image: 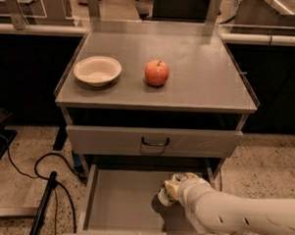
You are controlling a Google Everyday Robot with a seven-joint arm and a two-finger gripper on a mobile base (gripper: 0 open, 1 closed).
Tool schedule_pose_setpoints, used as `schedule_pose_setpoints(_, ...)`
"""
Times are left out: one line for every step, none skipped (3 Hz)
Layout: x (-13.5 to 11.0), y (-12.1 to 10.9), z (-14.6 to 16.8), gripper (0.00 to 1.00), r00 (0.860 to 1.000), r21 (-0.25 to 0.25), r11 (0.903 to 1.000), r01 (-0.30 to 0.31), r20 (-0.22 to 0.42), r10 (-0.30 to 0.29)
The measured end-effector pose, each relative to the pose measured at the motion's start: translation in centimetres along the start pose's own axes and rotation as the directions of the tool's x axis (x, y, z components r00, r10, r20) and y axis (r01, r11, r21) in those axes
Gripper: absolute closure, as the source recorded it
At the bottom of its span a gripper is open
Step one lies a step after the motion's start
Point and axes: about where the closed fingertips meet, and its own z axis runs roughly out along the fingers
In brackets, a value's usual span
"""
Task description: Place 7up can into middle drawer
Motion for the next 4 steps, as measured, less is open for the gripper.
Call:
schedule_pose_setpoints(0.2,0.1,0.1,1.0,1.0,-0.002,1.0,-0.002,-0.004,0.002)
schedule_pose_setpoints(0.9,0.6,0.9,1.0,0.998,-0.044,0.9968,-0.068,0.003,0.068)
schedule_pose_setpoints(1.4,1.9,2.2,1.0,0.989,-0.105,0.9843,-0.142,0.02,0.145)
schedule_pose_setpoints(1.8,3.0,3.3,1.0,0.985,-0.148,0.975,-0.165,0.022,0.17)
